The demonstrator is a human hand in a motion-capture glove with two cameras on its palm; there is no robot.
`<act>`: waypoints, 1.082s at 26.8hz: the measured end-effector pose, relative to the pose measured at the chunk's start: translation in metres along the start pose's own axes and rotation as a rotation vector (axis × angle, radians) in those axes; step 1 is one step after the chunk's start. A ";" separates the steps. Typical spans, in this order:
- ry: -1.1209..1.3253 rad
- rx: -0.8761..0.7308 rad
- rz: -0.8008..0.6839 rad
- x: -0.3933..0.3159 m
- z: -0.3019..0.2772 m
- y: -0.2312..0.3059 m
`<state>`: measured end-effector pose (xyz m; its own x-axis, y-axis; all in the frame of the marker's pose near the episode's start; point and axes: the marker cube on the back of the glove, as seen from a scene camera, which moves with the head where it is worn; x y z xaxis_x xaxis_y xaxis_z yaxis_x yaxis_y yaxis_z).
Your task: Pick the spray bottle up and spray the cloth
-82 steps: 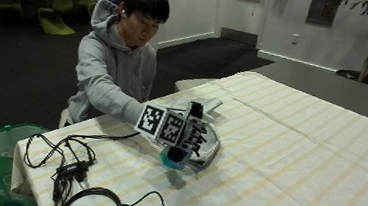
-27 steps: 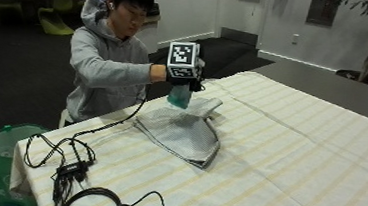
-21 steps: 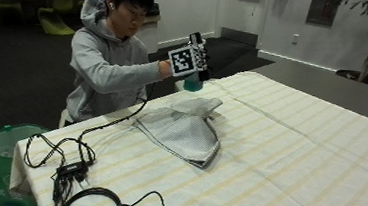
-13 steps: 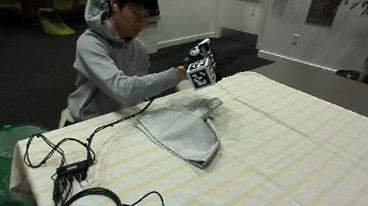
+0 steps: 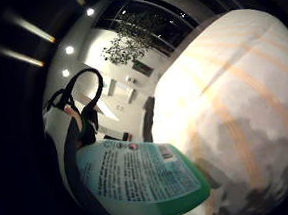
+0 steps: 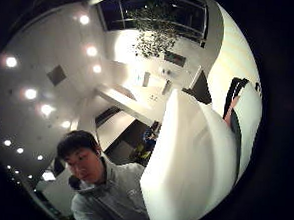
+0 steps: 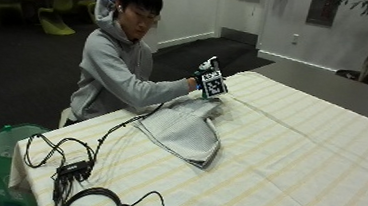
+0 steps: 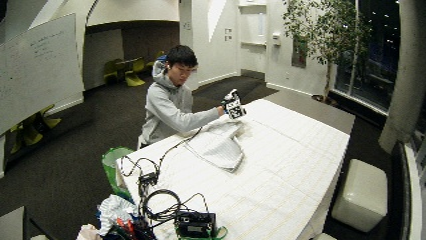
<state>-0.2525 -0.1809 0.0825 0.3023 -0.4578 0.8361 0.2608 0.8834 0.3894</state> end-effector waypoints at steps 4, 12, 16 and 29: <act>-0.234 0.008 0.021 -0.019 0.010 -0.002; -0.146 -0.085 0.063 -0.006 -0.011 0.001; -0.185 -0.185 0.093 -0.013 0.005 0.014; 0.175 0.011 0.010 0.002 -0.041 0.037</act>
<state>-0.2045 -0.1530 0.0829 0.4601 -0.4585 0.7603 0.2474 0.8886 0.3862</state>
